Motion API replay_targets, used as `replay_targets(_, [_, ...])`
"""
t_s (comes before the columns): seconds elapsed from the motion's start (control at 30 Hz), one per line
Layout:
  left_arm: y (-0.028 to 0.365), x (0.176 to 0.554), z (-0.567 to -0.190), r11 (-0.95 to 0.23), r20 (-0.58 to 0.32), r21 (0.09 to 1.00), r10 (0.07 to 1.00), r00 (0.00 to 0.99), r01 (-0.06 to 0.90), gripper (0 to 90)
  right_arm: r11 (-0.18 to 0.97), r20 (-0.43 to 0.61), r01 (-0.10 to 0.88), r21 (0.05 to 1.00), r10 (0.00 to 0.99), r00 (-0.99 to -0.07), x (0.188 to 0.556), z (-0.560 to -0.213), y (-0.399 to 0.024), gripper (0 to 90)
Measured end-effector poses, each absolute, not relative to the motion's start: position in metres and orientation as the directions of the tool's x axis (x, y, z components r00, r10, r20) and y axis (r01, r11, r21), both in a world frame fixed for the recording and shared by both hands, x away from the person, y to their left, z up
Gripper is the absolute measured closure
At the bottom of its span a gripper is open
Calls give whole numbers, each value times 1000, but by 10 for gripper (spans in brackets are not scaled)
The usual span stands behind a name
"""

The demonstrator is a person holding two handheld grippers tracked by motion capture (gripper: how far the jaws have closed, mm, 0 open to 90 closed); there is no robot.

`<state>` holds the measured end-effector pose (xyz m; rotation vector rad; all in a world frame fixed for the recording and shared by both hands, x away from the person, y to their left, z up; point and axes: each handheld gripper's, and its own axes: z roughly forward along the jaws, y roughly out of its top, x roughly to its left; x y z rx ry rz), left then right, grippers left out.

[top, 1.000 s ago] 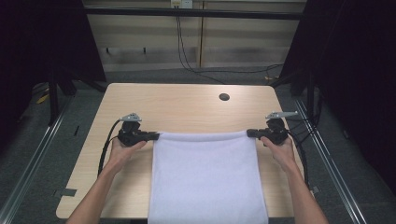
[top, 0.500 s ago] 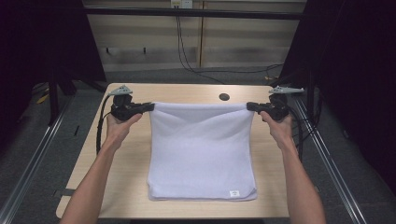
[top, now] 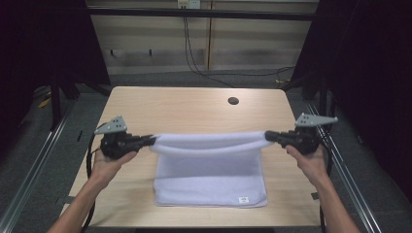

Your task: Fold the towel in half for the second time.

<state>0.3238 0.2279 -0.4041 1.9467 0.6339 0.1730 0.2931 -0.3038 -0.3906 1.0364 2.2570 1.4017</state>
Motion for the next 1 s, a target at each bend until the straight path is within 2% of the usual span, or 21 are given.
replay_targets(0.1, [230,299,-428,-366,-178,853,467,866,372,864,323,118,442,837,682,-721,266,-407,-299,866])
replay_targets(0.2, [230,283,-444,-395,-229,819,439,869,416,858,322,163,476,819,665,-729,238,-427,-299,862])
replay_targets(0.27, [226,272,-457,-482,-229,763,421,878,430,842,349,191,517,782,655,-731,225,-444,-298,847])
replay_targets(0.37, [220,258,-472,-536,-244,712,417,875,454,802,401,212,558,726,642,-737,209,-465,-295,776])
replay_targets(0.43, [222,252,-476,-545,-242,707,412,878,450,723,409,254,591,696,629,-735,202,-475,-296,735])
replay_targets(0.5, [224,250,-478,-552,-248,697,412,877,457,705,450,249,590,670,613,-750,195,-480,-295,700])
replay_targets(0.6, [234,247,-478,-511,-266,709,444,856,486,623,413,271,598,687,618,-738,188,-478,-299,644])
replay_targets(0.67, [243,251,-472,-424,-295,754,463,836,501,561,363,255,582,728,645,-721,187,-472,-303,606])
replay_targets(0.83, [261,269,-469,-259,-278,820,599,751,510,470,232,206,519,823,730,-652,194,-465,-311,537])
replay_targets(0.87, [264,272,-470,-226,-302,818,614,729,530,450,213,197,508,835,746,-636,195,-466,-313,533])
replay_targets(1.0, [266,273,-474,-226,-304,804,639,707,550,403,174,193,512,841,788,-585,198,-472,-317,473])
